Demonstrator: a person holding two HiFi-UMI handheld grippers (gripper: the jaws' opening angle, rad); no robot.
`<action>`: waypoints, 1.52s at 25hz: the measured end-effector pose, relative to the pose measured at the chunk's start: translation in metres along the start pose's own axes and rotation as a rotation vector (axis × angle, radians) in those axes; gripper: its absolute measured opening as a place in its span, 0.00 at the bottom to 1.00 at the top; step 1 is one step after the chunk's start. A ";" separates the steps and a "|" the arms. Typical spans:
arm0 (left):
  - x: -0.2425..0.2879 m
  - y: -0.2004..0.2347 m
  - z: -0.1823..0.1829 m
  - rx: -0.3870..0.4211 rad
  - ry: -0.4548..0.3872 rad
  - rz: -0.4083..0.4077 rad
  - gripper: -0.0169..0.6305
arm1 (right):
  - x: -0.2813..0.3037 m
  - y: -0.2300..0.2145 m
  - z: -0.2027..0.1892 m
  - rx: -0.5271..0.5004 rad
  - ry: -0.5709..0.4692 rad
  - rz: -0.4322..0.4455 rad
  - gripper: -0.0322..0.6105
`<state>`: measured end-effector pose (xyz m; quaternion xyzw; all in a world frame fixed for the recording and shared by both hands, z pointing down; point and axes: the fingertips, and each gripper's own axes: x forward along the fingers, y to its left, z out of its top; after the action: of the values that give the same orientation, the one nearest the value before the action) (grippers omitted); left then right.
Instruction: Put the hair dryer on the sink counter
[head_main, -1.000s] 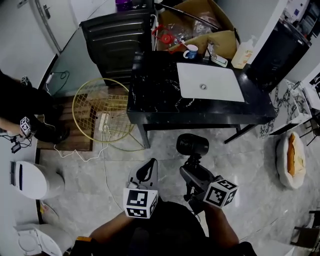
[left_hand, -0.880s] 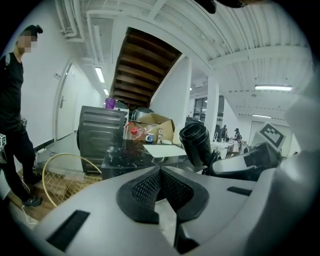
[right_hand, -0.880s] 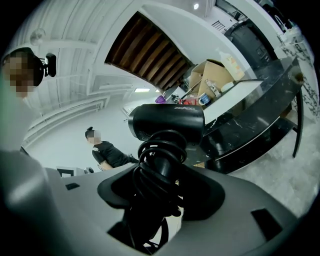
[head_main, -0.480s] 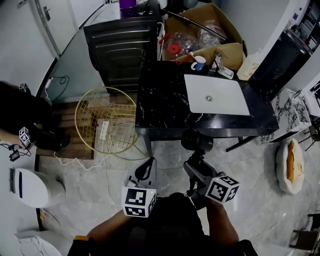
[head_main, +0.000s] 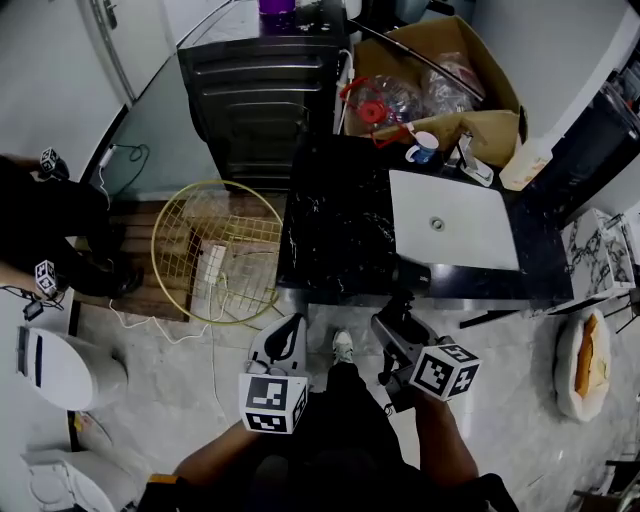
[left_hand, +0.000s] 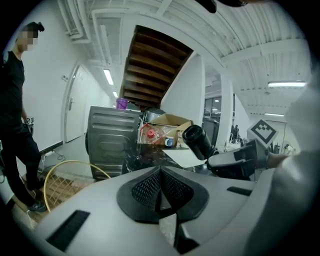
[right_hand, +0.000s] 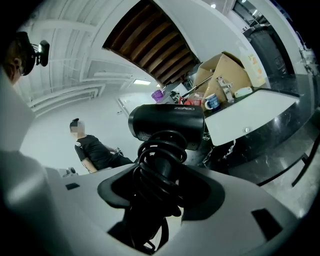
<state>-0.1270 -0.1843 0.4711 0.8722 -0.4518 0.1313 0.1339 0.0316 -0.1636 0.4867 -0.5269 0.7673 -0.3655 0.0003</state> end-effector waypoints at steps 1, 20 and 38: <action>0.009 0.003 0.006 -0.001 0.000 0.011 0.04 | 0.008 -0.006 0.008 -0.008 0.012 -0.003 0.45; 0.147 0.025 0.073 -0.024 0.046 0.171 0.04 | 0.141 -0.102 0.107 -0.157 0.242 -0.069 0.45; 0.188 0.049 0.073 -0.052 0.108 0.241 0.04 | 0.191 -0.143 0.096 -0.195 0.369 -0.140 0.45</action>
<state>-0.0549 -0.3787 0.4743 0.7993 -0.5489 0.1812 0.1639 0.0991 -0.3970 0.5704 -0.5007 0.7475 -0.3791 -0.2164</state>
